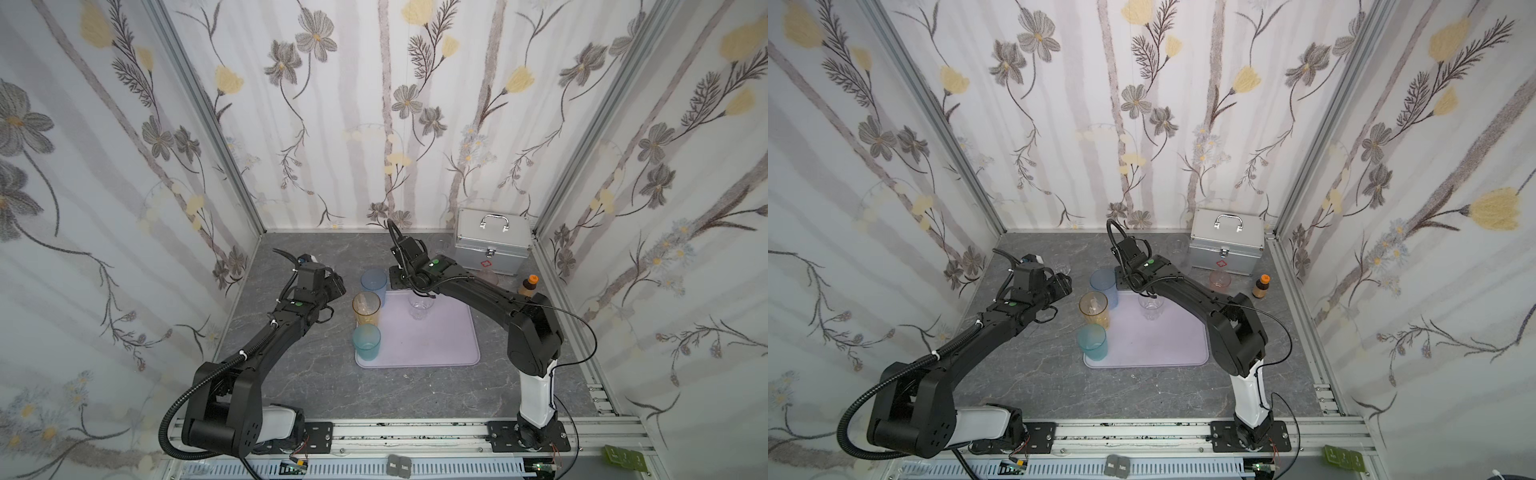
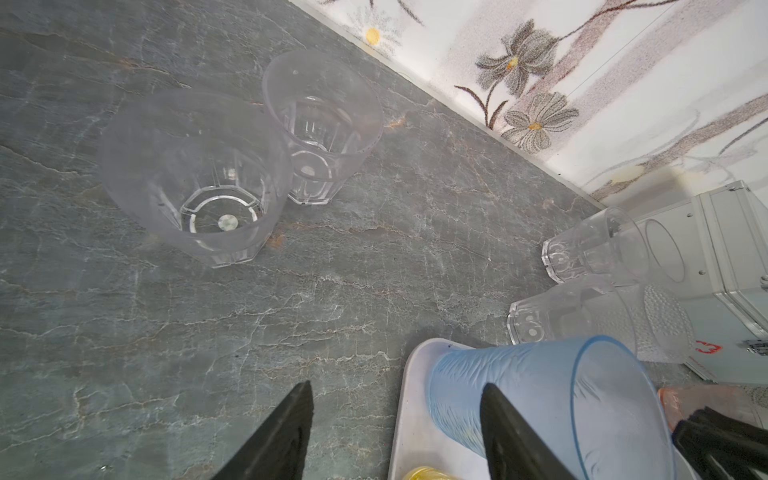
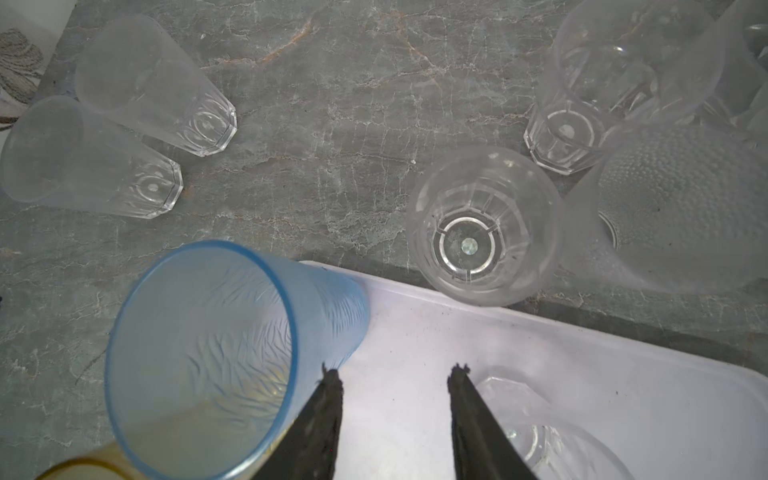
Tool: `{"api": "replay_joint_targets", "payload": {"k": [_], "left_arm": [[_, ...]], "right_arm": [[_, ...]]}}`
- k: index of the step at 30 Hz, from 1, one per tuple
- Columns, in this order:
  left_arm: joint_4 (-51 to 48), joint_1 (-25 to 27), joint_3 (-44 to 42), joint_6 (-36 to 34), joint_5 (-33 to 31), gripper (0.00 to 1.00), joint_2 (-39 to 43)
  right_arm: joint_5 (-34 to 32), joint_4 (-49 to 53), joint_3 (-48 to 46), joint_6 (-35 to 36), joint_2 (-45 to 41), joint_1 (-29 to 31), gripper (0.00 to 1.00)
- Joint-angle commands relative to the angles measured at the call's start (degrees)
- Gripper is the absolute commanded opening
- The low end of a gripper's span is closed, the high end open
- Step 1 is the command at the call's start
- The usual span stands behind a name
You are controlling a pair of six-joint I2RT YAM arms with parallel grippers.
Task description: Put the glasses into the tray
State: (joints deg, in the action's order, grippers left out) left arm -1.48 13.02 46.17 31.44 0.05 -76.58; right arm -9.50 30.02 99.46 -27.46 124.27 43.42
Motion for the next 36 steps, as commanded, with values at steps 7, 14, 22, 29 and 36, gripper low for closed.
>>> {"api": "replay_joint_targets", "payload": {"k": [7,14,22,29,36], "left_arm": [[1.0,-0.1,0.0,-0.6,-0.9,0.66,0.0],[1.0,-0.1,0.1,-0.6,-0.8,0.66,-0.3],[0.9,-0.1,-0.2,-1.2,-1.7,0.66,1.0],[-0.6,-0.1,0.6,-3.7,-5.5,0.67,4.2],[-1.8,1.4,1.6,-7.3,-6.2,0.71,6.0]], "right_arm": [[3.3,-1.8,4.1,0.3,4.6,0.8,0.43],[4.8,-2.1,3.6,0.0,5.0,1.0,0.43],[4.0,-1.2,0.9,0.1,0.5,-0.3,0.44],[2.7,-0.8,-12.6,-0.5,-12.8,-4.2,0.45],[9.2,0.3,-23.8,-1.0,-18.6,-7.6,0.5]]}}
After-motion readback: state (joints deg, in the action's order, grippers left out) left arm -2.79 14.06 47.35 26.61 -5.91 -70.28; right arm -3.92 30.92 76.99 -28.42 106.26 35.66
